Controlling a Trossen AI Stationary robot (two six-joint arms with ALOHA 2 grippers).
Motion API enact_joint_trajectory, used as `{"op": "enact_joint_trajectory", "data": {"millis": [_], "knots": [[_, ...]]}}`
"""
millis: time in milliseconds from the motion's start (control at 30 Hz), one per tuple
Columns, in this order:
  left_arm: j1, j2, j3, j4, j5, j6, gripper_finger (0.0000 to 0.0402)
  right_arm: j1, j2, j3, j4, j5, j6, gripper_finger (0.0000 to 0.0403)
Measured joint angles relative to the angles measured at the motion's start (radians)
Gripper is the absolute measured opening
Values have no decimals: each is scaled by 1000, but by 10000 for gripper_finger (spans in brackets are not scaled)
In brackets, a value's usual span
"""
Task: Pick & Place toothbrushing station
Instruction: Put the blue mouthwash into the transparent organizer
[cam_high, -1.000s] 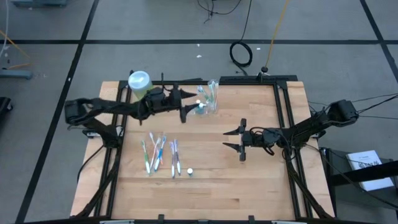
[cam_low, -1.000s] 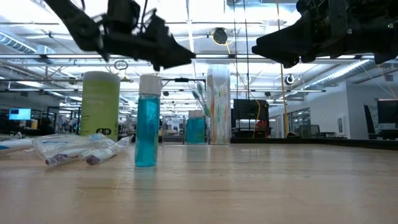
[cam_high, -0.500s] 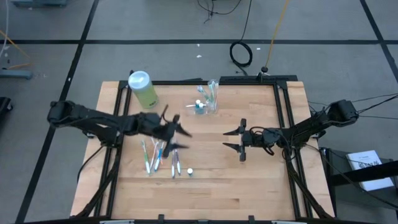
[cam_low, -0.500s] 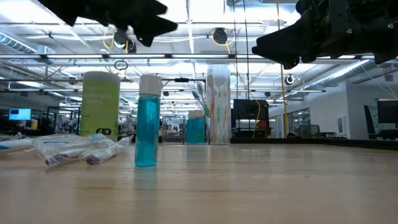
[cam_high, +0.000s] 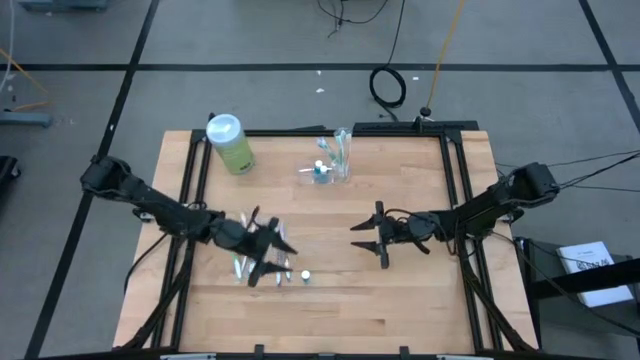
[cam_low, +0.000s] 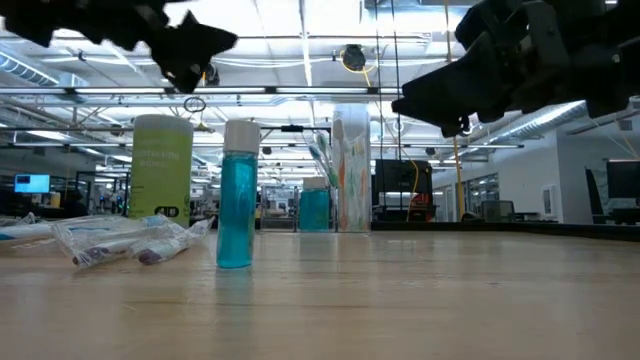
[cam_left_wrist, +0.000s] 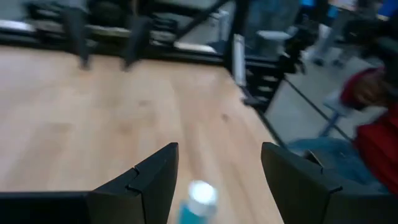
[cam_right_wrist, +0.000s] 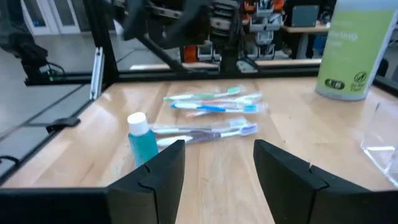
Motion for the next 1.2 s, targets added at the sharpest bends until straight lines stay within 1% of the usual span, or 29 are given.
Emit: {"op": "enact_joint_trajectory", "data": {"millis": [100,233,300,433,567,733,900,1033,1200], "knots": [[-64,24,-14,64,-7,18,237,3,38,21,6,0,0,183],[-119,106,-12,87,-108,43,237,3,52,34,14,0,0,183],[-122,166,-12,124,-146,23,237,3,47,32,13,0,-5,183],[-120,256,-12,209,-158,17,237,3,46,34,19,1,-11,183],[-118,294,-12,224,-206,21,237,3,46,33,25,1,-15,183],[-120,346,-12,265,-214,17,237,3,46,33,25,1,-26,183],[-119,429,-13,304,-278,1,237,3,46,33,22,0,-26,183],[-119,458,-12,372,-302,27,237,3,46,33,21,0,-26,183],[-119,459,-12,377,-303,28,237,3,46,33,21,0,-26,183]]}}
